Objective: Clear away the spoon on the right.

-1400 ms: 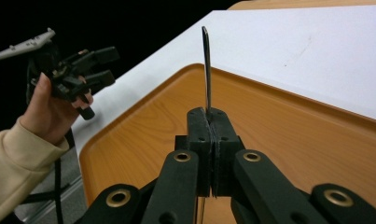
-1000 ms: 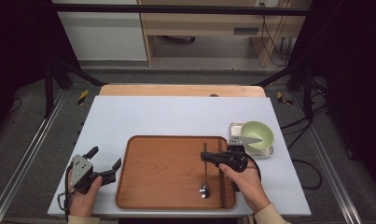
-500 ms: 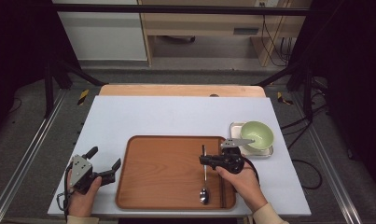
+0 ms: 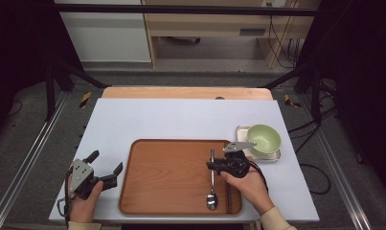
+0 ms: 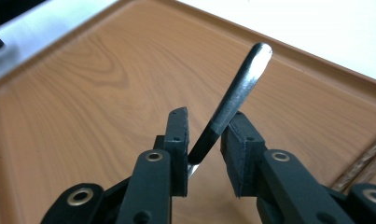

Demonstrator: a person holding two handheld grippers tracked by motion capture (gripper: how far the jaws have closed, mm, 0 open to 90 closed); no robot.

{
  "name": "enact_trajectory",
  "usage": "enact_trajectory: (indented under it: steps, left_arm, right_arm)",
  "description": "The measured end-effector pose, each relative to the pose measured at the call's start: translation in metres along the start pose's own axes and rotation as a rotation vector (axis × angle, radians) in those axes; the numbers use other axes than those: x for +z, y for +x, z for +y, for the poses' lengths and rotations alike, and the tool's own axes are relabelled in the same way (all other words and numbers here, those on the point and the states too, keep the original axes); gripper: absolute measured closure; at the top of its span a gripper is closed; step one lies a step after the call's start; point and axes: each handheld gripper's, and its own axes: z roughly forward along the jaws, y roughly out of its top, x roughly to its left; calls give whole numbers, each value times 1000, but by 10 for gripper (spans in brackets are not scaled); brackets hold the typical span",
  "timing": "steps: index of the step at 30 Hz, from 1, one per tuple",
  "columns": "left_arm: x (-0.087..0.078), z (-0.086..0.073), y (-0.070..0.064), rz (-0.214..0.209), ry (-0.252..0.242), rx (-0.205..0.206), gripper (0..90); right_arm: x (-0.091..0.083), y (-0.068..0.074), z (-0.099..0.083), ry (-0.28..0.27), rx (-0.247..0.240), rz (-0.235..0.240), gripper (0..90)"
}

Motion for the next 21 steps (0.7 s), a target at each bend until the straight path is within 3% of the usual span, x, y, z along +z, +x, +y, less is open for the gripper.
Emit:
enact_trajectory:
  steps: [7, 8, 11, 13, 21]
  left_arm:
    - [0, 0, 1, 2, -2, -1, 43]
    - [0, 0, 1, 2, -1, -2, 43]
    - [0, 0, 1, 3, 1, 0, 43]
    - [0, 0, 1, 3, -1, 0, 43]
    - [1, 0, 1, 0, 2, 3, 43]
  right_arm:
    - [6, 3, -2, 41, -55, -41, 641]
    - [8, 4, -2, 48, -65, -50, 581]
    - [9, 6, -2, 42, -69, -55, 511]
    - [11, 8, -3, 43, -89, -85, 425]
    - [9, 6, -4, 30, -66, -128, 329]
